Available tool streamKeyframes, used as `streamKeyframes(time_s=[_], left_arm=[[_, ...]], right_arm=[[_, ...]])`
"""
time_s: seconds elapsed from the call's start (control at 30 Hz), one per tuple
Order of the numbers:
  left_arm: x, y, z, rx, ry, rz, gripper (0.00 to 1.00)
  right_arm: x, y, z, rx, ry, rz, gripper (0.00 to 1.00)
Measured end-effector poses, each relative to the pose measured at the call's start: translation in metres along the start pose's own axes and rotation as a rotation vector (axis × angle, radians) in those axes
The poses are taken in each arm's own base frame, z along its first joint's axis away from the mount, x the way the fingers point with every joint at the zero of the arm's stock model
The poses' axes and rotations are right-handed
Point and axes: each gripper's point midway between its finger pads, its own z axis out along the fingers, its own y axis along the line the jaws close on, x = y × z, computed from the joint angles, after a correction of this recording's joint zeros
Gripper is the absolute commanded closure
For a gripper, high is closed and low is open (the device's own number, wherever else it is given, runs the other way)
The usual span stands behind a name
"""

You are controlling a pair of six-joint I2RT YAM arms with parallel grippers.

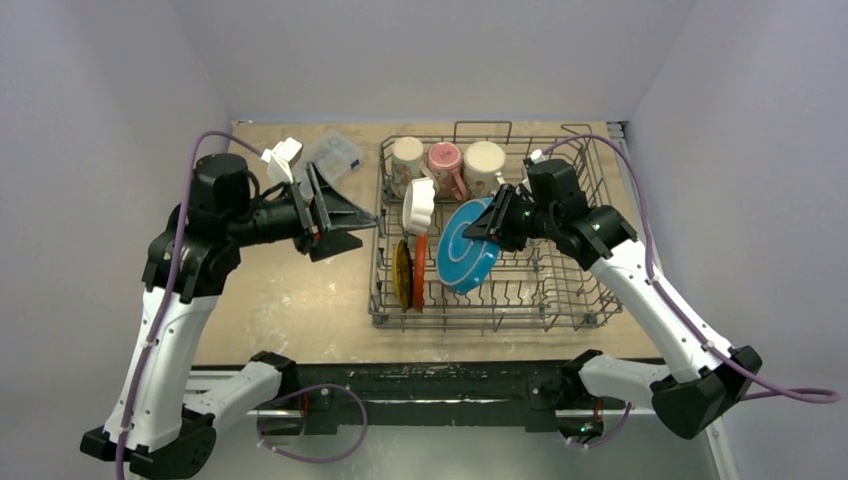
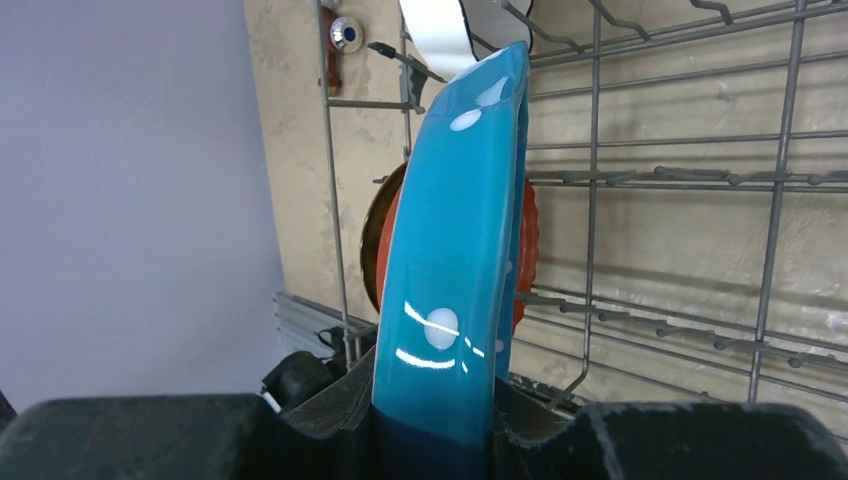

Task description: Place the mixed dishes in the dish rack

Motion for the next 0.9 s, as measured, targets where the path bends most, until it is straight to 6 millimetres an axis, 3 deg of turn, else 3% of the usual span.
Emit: streamKeyframes(time_s=[0.27, 0.43, 0.67, 0.9], left_arm=[[0.039, -0.003, -0.033, 0.043, 0.034, 0.136, 0.18], [0.061, 0.000, -0.051, 0.038, 0.061, 0.192, 0.18], [0.065, -0.005, -0.058, 0.032, 0.082, 0.271, 0.18], [0.069, 0.000, -0.056, 0.021, 0.121, 0.273, 0.18]], right_arm=[[-0.004, 0.001, 0.013, -0.017, -0.009, 0.021, 1.00], [-0.005, 0.002, 0.031, -0.005, 0.008, 0.012, 1.00], [0.007, -0.001, 0.055, 0.115, 0.046, -0.094, 1.00], [0.012, 0.007, 0.048, 0.164, 0.042, -0.168, 1.00]])
